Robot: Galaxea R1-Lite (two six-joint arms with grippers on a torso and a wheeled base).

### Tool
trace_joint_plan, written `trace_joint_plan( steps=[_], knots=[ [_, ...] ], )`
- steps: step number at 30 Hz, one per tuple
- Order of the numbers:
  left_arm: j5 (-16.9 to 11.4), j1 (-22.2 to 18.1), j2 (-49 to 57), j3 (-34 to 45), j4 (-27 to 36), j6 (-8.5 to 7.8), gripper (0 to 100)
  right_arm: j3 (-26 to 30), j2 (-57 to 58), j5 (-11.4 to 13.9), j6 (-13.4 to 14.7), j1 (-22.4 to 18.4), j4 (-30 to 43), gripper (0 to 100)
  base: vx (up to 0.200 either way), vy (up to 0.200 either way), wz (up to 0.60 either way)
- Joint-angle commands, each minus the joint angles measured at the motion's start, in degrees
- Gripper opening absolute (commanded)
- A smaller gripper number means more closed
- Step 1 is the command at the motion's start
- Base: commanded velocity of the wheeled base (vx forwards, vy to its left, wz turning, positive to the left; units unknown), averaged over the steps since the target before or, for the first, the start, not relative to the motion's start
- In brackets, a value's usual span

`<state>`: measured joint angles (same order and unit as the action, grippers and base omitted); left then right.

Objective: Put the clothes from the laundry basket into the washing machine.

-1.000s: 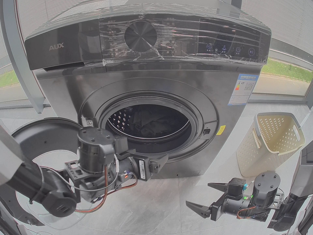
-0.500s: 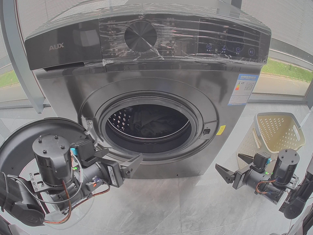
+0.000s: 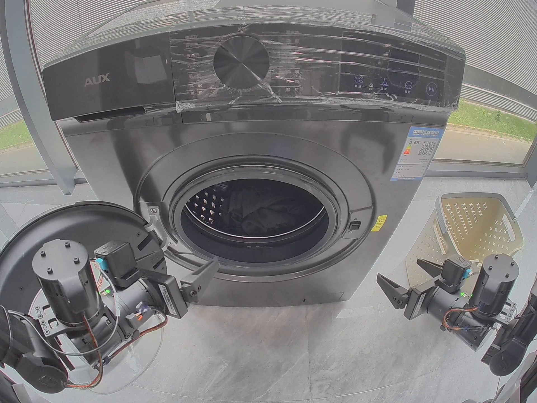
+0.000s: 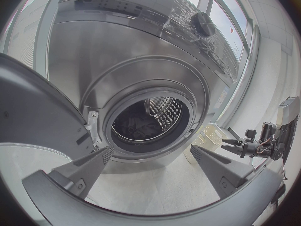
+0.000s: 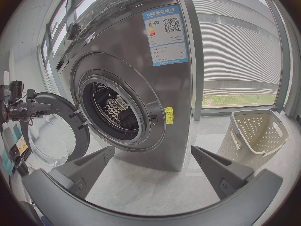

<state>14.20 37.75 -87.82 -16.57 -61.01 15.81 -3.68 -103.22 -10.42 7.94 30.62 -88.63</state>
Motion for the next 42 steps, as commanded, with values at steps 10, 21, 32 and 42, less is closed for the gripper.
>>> trace_joint_plan(
  steps=[10,21,32,42],
  knots=[
    [9.09,-0.58,0.99,6.81,-9.65,-3.24,100,3.15,5.66,-5.40,0.50,4.18,0.03,100,-0.060,0.000,0.00],
    [9.26,-0.49,11.36,11.65,-10.44,-5.97,100,3.68,14.98,-8.03,1.38,4.45,3.81,100,-0.200,0.000,0.00],
    [9.97,-1.19,24.54,16.57,-6.40,-8.69,100,3.68,25.26,-13.31,4.98,5.68,15.76,100,-0.182,0.000,0.00],
    [9.97,-3.48,44.84,16.57,15.93,-8.52,100,3.68,36.68,-8.74,7.44,11.48,18.14,100,0.000,0.000,0.00]
  ],
)
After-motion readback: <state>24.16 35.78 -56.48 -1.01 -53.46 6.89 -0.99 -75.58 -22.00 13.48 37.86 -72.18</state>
